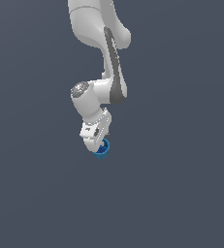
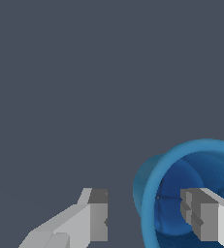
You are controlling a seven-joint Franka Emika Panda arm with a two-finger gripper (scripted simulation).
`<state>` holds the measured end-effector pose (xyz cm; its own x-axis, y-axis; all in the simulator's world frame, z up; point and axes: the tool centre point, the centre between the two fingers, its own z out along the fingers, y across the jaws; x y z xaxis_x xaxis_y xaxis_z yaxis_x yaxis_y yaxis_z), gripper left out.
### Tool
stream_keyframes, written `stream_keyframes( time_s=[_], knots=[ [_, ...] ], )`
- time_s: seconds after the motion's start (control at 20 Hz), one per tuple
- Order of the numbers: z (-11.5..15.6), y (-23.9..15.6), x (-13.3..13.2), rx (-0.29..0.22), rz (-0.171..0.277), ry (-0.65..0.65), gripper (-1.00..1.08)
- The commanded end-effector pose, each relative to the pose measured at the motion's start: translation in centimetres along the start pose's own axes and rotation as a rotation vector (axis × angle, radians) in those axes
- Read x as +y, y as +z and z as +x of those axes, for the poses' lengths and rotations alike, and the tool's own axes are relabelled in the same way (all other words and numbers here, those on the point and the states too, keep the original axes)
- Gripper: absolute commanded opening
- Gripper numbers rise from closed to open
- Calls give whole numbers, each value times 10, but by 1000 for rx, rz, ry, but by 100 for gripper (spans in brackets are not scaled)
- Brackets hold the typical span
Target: Pick up the object and move it to a goal position.
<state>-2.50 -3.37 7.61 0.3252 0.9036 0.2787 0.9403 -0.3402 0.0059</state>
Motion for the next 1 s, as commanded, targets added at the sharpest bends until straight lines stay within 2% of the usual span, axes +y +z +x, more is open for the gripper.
stream_keyframes(
  time_s=[0.0,0.05,0.65,0.95],
  knots=[
    [0,3,0,0,-1,0,28],
    [0,3,0,0,-1,0,-100],
    [0,1,1,0,-3,0,-100],
    [13,-13,-2,-1,-3,0,-100]
  ],
)
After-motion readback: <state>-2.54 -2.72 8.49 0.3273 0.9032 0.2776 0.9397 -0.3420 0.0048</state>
